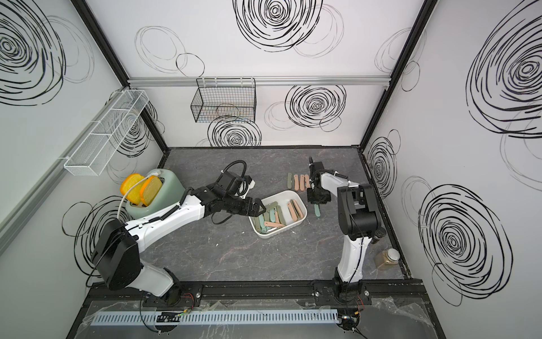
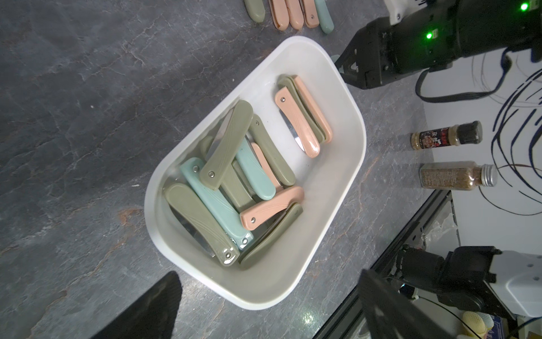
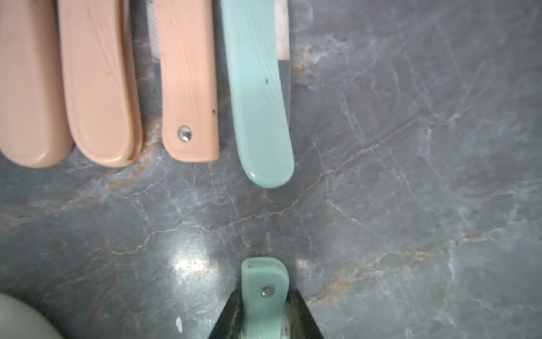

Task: Take the fruit knife out of the storage box
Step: Place the fruit knife at the center of the board, then pick up the fruit knife from the storage box.

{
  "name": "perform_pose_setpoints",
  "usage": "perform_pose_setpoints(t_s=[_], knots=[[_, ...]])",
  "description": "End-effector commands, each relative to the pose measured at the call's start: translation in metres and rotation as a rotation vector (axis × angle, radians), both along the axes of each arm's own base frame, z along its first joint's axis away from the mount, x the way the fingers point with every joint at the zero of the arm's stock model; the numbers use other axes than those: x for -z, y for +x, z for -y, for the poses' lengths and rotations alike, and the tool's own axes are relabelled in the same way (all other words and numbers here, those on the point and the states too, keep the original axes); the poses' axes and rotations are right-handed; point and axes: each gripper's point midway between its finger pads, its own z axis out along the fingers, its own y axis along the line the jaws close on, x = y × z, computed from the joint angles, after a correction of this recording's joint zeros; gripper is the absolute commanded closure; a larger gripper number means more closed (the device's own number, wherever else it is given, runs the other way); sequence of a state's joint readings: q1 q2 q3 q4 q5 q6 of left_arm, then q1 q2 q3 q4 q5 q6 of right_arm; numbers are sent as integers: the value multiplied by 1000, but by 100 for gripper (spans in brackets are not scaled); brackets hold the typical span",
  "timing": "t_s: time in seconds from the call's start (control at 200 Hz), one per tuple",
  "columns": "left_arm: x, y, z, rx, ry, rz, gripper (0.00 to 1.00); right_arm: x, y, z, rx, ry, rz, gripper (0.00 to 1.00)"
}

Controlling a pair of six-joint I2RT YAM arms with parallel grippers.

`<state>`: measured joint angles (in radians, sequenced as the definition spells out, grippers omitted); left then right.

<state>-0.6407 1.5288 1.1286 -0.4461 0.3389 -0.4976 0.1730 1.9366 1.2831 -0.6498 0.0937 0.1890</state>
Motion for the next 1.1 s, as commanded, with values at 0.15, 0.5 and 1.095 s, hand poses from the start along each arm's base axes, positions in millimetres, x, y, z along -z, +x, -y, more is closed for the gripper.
perform_pose_setpoints(t_s=[0.15, 0.5, 1.095], knots=[[-9, 1, -1, -9, -14, 33, 2, -17, 4, 1, 8, 2, 39, 58], [-13, -14, -16, -35, -19, 47, 2, -77, 1, -23, -35, 40, 155, 62], [-5, -46, -55, -89, -2, 45, 2, -47, -46, -129, -280, 55, 88, 63]])
